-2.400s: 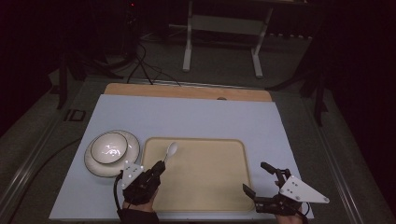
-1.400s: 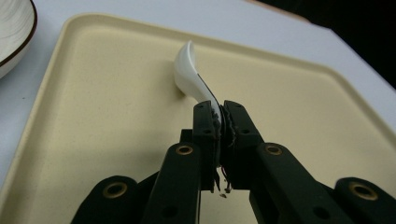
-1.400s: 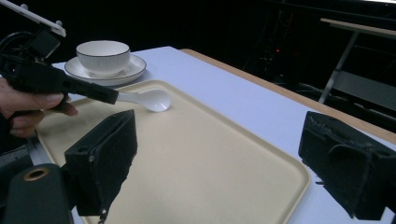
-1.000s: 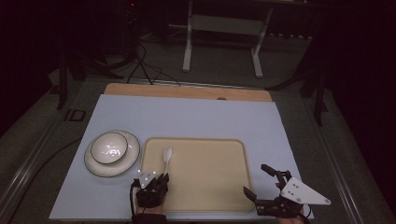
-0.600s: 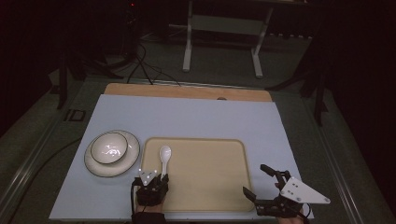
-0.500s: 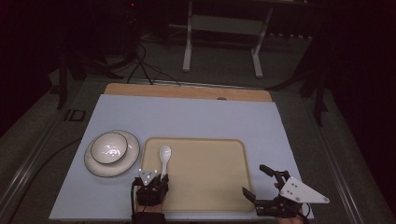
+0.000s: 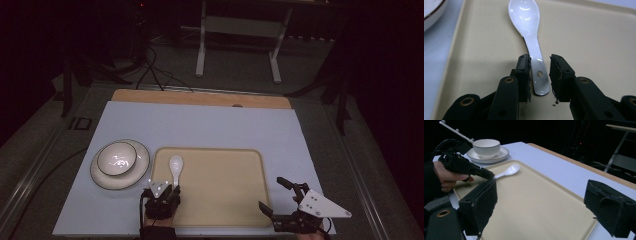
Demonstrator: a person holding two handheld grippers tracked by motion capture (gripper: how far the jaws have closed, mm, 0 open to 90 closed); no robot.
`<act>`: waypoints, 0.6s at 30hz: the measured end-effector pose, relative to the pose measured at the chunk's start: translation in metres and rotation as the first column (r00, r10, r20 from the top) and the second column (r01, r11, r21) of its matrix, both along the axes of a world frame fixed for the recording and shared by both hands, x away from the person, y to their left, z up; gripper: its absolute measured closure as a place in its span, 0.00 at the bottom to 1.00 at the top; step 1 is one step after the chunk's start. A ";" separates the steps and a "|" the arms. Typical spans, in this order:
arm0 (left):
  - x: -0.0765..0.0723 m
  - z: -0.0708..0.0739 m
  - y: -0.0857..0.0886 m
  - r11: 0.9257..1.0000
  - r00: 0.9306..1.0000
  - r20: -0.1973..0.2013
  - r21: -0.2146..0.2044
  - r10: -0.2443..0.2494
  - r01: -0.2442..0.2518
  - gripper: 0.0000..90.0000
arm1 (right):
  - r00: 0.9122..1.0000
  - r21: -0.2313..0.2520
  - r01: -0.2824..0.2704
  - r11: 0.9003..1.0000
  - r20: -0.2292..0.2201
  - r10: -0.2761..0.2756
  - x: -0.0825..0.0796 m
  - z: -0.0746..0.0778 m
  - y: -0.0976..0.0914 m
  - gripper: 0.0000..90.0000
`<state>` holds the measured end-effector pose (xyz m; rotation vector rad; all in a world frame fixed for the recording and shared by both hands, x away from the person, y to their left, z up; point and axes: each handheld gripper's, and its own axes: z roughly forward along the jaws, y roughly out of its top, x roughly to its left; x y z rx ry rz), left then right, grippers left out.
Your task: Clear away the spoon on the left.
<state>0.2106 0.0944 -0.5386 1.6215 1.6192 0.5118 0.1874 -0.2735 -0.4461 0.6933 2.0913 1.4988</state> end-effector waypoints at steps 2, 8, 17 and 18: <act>0.001 0.001 0.000 1.000 1.000 -0.009 -0.007 -0.012 0.011 0.72 | 1.000 0.003 0.002 1.000 -0.001 -0.002 0.001 0.000 0.000 0.13; 0.002 0.011 -0.005 0.997 0.997 0.001 0.015 -0.077 0.077 0.71 | 1.000 -0.001 -0.005 1.000 -0.001 0.005 0.002 -0.002 0.003 0.13; 0.003 0.027 -0.002 0.989 0.988 0.051 0.034 -0.149 0.147 0.59 | 1.000 0.004 0.002 1.000 -0.021 -0.002 0.005 -0.005 -0.002 0.13; 0.004 0.028 -0.002 0.987 0.986 0.051 0.029 -0.158 0.156 0.55 | 1.000 -0.001 0.002 1.000 -0.022 -0.002 0.005 -0.005 -0.003 0.13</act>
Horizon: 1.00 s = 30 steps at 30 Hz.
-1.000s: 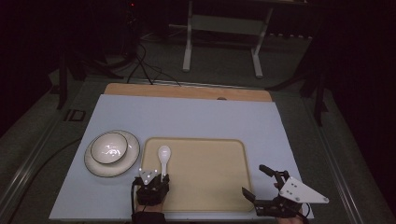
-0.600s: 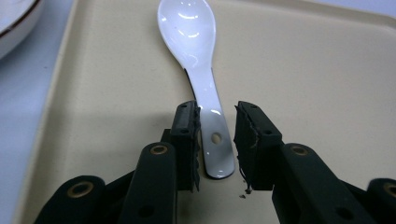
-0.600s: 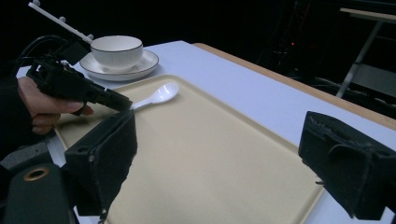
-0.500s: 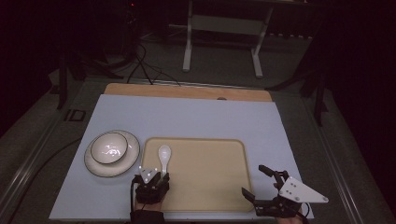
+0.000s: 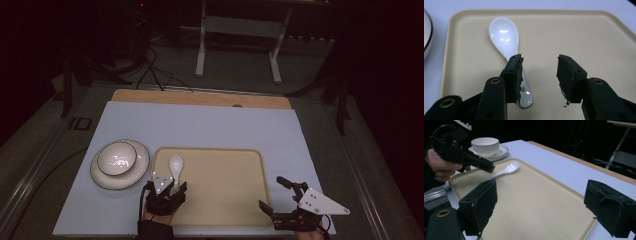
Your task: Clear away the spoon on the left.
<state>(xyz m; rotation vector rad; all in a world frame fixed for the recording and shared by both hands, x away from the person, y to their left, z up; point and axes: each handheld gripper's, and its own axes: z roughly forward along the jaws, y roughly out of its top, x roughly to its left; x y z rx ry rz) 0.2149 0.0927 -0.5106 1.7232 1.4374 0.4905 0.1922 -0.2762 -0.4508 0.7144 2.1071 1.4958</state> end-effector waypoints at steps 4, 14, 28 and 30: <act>0.001 0.005 -0.002 0.999 0.999 -0.003 0.000 -0.054 0.054 0.46 | 1.000 0.003 0.009 1.000 0.002 -0.009 -0.001 0.000 -0.003 0.13; 0.002 0.019 0.005 0.995 0.996 0.024 -0.039 -0.089 0.090 0.18 | 1.000 0.012 0.016 1.000 -0.003 -0.016 -0.002 0.000 -0.005 0.13; 0.012 0.052 0.016 0.982 0.980 0.060 0.011 -0.188 0.187 0.01 | 1.000 0.010 0.013 1.000 -0.011 -0.013 -0.003 0.001 -0.004 0.13; 0.011 0.054 0.019 0.982 0.980 0.062 0.014 -0.186 0.186 0.01 | 1.000 0.011 0.011 1.000 -0.011 -0.011 -0.002 0.001 -0.004 0.13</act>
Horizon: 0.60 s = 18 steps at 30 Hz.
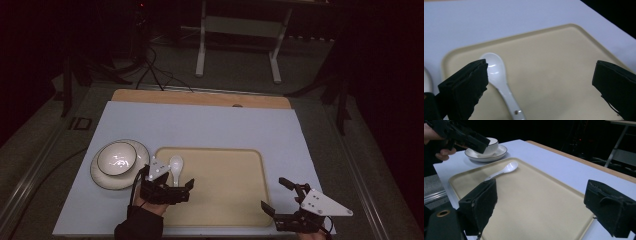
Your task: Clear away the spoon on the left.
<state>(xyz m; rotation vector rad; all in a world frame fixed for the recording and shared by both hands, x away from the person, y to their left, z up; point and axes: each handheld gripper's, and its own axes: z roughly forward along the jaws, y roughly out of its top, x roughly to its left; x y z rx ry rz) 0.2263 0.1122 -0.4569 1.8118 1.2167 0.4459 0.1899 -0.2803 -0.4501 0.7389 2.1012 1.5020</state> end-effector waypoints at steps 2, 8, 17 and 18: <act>-0.001 0.003 0.005 1.000 1.000 -0.001 0.003 -0.004 0.004 0.00 | 1.000 0.003 0.001 1.000 -0.003 -0.001 0.000 0.000 0.000 0.13; -0.003 0.012 0.021 0.999 0.999 0.002 -0.003 -0.037 0.037 0.00 | 1.000 -0.008 0.001 1.000 0.000 -0.001 0.000 0.000 0.002 0.13; -0.008 0.016 0.039 0.998 0.998 0.007 0.009 -0.057 0.057 0.00 | 1.000 -0.011 0.007 1.000 0.002 -0.007 0.000 0.000 0.002 0.13; -0.008 0.016 0.039 0.998 0.998 0.007 0.009 -0.057 0.057 0.00 | 1.000 -0.012 0.008 1.000 0.002 -0.008 0.000 0.000 0.002 0.13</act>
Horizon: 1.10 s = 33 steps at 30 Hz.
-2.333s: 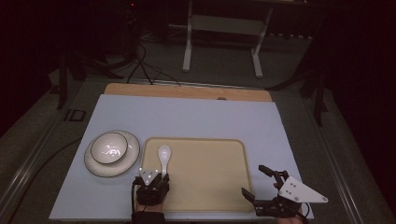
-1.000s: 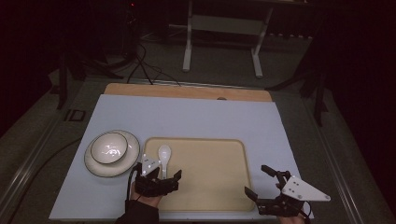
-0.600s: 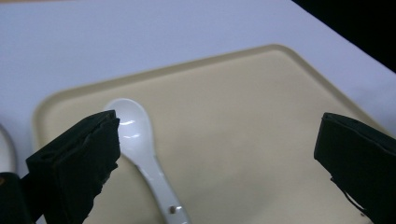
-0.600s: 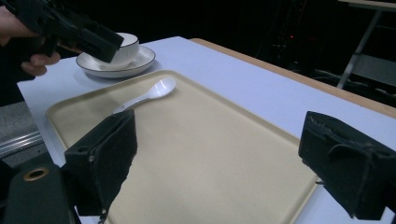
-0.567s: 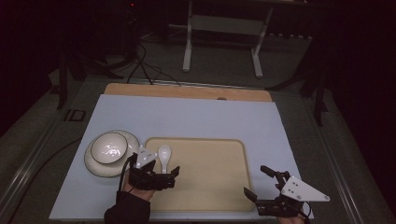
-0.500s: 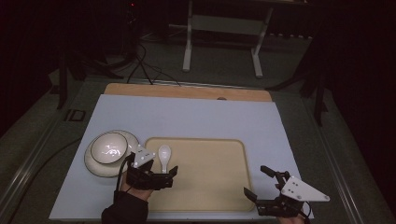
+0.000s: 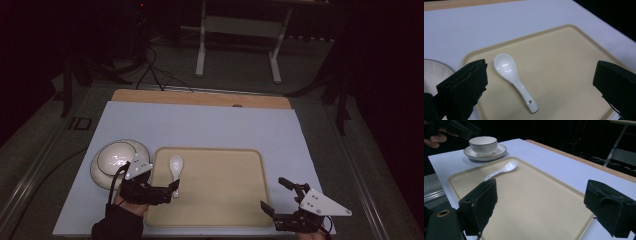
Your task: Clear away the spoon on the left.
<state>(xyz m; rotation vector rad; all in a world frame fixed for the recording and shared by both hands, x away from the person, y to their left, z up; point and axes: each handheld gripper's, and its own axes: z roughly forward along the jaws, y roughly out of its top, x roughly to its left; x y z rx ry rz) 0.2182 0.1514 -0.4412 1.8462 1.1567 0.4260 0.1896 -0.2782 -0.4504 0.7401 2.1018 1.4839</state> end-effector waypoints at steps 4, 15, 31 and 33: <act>-0.004 0.000 0.019 0.999 0.999 0.003 0.033 0.037 -0.037 0.00 | 1.000 -0.003 0.001 1.000 0.004 -0.001 -0.001 0.000 0.000 0.13; -0.011 -0.012 0.052 0.994 0.995 -0.005 0.037 0.104 -0.103 0.00 | 1.000 0.000 0.010 1.000 0.001 -0.010 0.000 0.001 -0.002 0.13; -0.014 -0.042 0.062 0.994 0.994 -0.036 0.039 0.100 -0.098 0.00 | 1.000 -0.008 0.010 1.000 -0.005 -0.010 0.000 0.000 -0.002 0.13; -0.014 -0.043 0.062 0.994 0.995 -0.038 0.046 0.097 -0.095 0.00 | 1.000 -0.006 0.008 1.000 -0.006 -0.008 -0.001 0.000 -0.002 0.13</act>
